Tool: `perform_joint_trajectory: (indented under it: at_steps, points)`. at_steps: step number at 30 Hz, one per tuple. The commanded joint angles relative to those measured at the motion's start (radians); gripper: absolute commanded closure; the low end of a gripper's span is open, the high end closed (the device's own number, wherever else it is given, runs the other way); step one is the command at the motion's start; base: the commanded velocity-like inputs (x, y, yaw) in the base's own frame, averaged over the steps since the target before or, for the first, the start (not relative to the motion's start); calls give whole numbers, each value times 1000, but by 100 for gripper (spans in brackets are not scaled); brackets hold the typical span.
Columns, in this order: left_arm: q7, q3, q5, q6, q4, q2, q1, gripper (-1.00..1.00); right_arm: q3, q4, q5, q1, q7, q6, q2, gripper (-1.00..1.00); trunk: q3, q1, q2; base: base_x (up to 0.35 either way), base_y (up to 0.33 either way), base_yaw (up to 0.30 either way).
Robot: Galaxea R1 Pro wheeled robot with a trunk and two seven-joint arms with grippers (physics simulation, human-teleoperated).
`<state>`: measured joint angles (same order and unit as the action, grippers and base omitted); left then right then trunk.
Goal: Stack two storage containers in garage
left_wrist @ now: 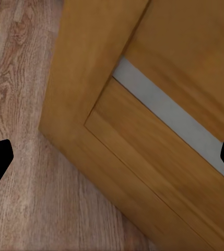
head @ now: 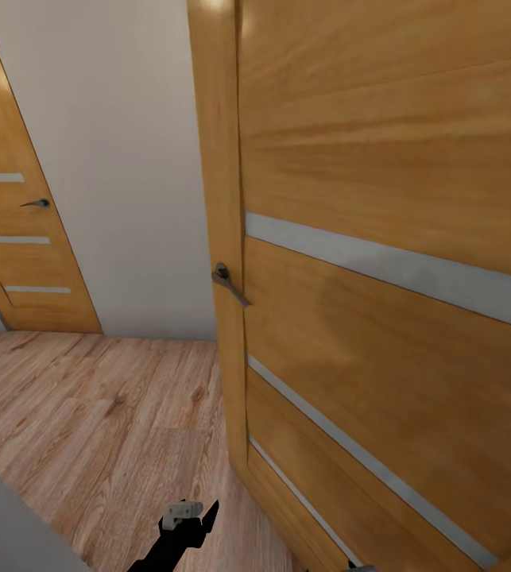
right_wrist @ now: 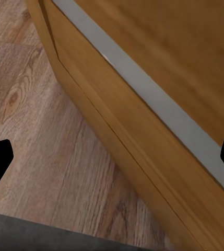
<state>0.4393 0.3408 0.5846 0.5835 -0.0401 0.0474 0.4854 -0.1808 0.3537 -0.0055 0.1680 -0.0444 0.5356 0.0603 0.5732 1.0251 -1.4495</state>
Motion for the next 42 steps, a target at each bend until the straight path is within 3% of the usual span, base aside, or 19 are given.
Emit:
perform_joint_trajectory:
  at_steps: [1, 17, 20, 21, 22, 23, 25, 26, 27, 28, 29, 30, 31, 36, 42]
  points:
    - [5, 6, 11, 2, 2, 0, 1, -100, -5, -1, -1, 1, -5, 3, 0, -100, 1, 0, 0, 0, 0, 0]
    - [6, 6, 11, 2, 2, 0, 1, -100, -5, -1, -1, 1, -5, 3, 0, -100, 1, 0, 0, 0, 0, 0]
    - [6, 11, 12, -35, -5, 2, 1, -100, -5, -1, -1, 1, -5, 3, 1, -100, 1, 0, 0, 0, 0, 0]
    - [6, 11, 12, -67, -15, 6, 1, -100, -5, -1, -1, 1, -5, 3, 1, -100, 1, 0, 0, 0, 0, 0]
    - [0, 12, 12, -236, -114, 20, 1, -100, -5, -1, -1, 1, -5, 3, 1, -100, 1, 0, 0, 0, 0, 0]
    - [-13, 12, 11, -394, -237, 15, 2, -100, -5, -1, -1, 1, -5, 3, 1, -100, 1, 0, 0, 0, 0, 0]
    - [-44, 11, 11, -562, -388, -1, 4, -100, -6, -1, 0, 1, -5, 3, 1, -100, 1, 0, 0, 0, 0, 0]
    - [-99, 7, 11, -721, -554, -12, 12, -100, -6, -1, 0, 1, -5, 2, 1, -100, 1, 0, 0, 0, 0, 0]
    - [-128, 5, 11, -790, -633, -16, 21, -100, -6, -1, 0, 1, -5, 2, 1, -100, 1, 0, 0, 0, 0, 0]
    - [-215, -1, 11, -1018, -904, 50, 87, -100, -6, -1, 1, 1, -5, 2, 1, -100, 1, 0, 0, 0, 0, 0]
    - [-230, -2, 10, -1062, -953, 93, 106, -100, -6, -1, 1, 1, -5, 2, 1, -100, 1, 0, 0, 0, 0, 0]
    - [-236, -2, 10, -1078, -968, 109, 116, -100, -6, -1, 1, 1, -5, 2, 1, -100, 1, 0, 0, 0, 0, 0]
    - [-250, -3, 19, -1120, -1007, 127, 185, -100, -6, -1, 1, 1, -5, 1, 1, -100, 1, 0, 0, 0, 0, 0]
    - [-254, -3, 70, -1138, -1027, 127, 236, -100, -6, -1, 1, 1, -4, 2, 1, -100, 1, 0, 0, 0, 0, 0]
    - [-248, -2, 176, -1141, -1073, 127, 267, -100, -6, -1, 1, 1, -4, 2, 1, -100, 1, 0, 0, 0, 0, 0]
